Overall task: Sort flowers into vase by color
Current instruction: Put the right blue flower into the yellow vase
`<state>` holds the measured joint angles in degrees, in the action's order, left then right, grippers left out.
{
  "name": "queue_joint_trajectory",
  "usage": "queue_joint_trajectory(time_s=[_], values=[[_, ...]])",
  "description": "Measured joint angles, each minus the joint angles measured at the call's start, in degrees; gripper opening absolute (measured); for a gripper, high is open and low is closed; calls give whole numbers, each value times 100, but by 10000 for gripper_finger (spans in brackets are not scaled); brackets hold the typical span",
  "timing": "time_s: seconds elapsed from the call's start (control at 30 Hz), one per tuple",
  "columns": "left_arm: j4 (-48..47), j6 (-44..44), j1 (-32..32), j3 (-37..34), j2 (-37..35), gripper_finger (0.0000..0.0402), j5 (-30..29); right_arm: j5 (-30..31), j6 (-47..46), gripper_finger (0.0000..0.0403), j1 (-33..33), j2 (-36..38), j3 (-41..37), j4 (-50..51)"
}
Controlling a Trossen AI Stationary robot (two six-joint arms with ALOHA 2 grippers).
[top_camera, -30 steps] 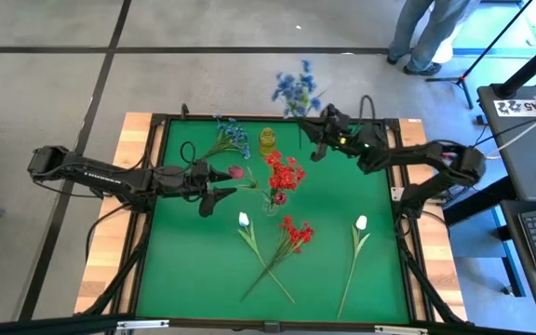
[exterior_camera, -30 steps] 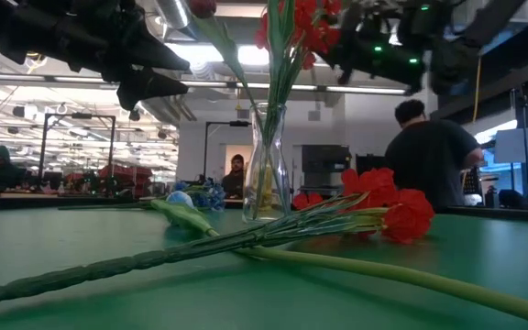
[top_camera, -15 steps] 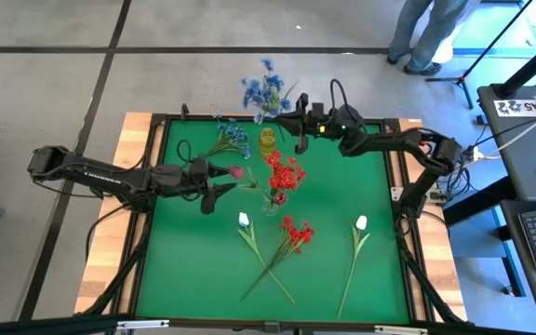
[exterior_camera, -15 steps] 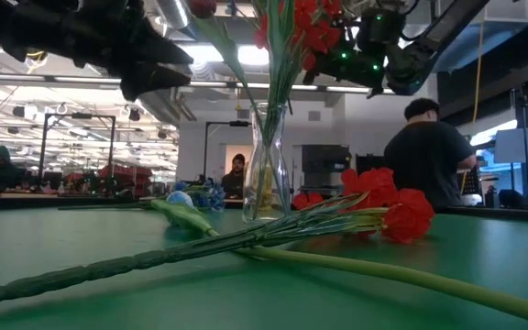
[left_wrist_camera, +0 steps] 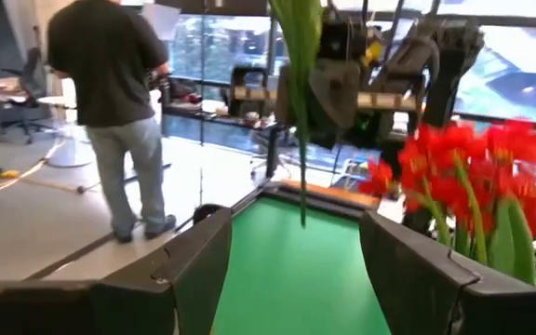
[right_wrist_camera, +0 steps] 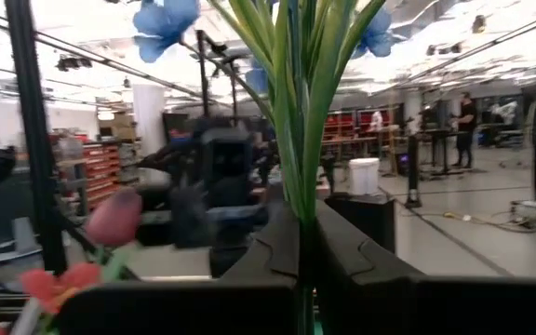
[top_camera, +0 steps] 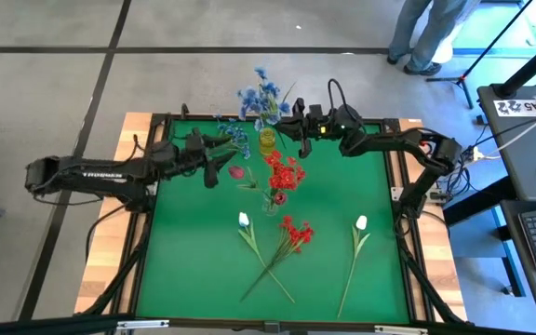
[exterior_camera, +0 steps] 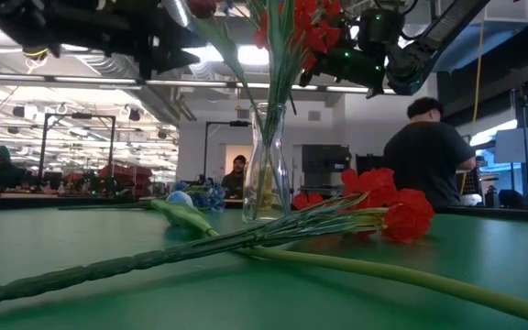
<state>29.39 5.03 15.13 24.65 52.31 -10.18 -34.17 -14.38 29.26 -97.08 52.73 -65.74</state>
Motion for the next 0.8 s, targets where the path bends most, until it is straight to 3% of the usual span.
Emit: queue_joint_trajectory(time_s=[0.17,0.27,0.6,0.8], values=[[-65,347,1048,468,89,234,1798,-35,-180,7,-1,16,-1,-16],[28,492,1468,699,378,234,2469,-28,-180,8,-1,16,-1,-10],[255,355,1790,2123,2226,234,3633,117,-167,8,2,16,-1,-12],[223,481,1790,2728,2827,234,3841,201,-167,13,2,16,-1,207]])
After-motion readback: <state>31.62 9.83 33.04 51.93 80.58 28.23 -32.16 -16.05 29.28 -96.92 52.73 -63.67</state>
